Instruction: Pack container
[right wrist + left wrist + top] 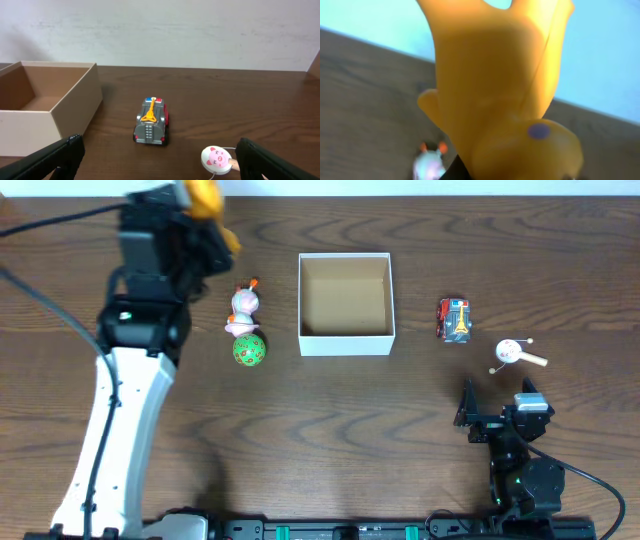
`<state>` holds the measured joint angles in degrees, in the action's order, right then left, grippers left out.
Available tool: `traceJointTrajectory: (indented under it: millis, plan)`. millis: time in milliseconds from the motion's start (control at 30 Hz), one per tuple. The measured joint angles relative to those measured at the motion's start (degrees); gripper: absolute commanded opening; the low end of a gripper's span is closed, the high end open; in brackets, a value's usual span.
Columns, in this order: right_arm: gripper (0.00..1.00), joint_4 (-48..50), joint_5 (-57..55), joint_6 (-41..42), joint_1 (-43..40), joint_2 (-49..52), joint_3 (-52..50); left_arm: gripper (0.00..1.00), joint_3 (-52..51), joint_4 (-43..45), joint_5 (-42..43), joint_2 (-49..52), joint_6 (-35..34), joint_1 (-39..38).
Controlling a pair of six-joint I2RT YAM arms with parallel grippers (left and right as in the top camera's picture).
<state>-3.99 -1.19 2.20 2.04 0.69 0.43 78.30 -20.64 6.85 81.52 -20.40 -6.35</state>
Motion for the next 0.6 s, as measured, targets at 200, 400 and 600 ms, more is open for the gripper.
traceJointTrajectory:
  millis: [200,400,600]
  plan:
    - [0.99,0.0,0.0,0.0,0.0,0.0,0.0,0.06,-0.2,-9.1,-7.8,1.6,-1.1,-0.3]
    - [0.99,0.0,0.0,0.0,0.0,0.0,0.0,0.05,-0.2,-16.6,-18.3,5.2,-2.1,3.0]
    - [0.99,0.0,0.0,0.0,0.0,0.0,0.0,0.06,-0.2,-16.3,-18.8,17.5,-2.3,4.0]
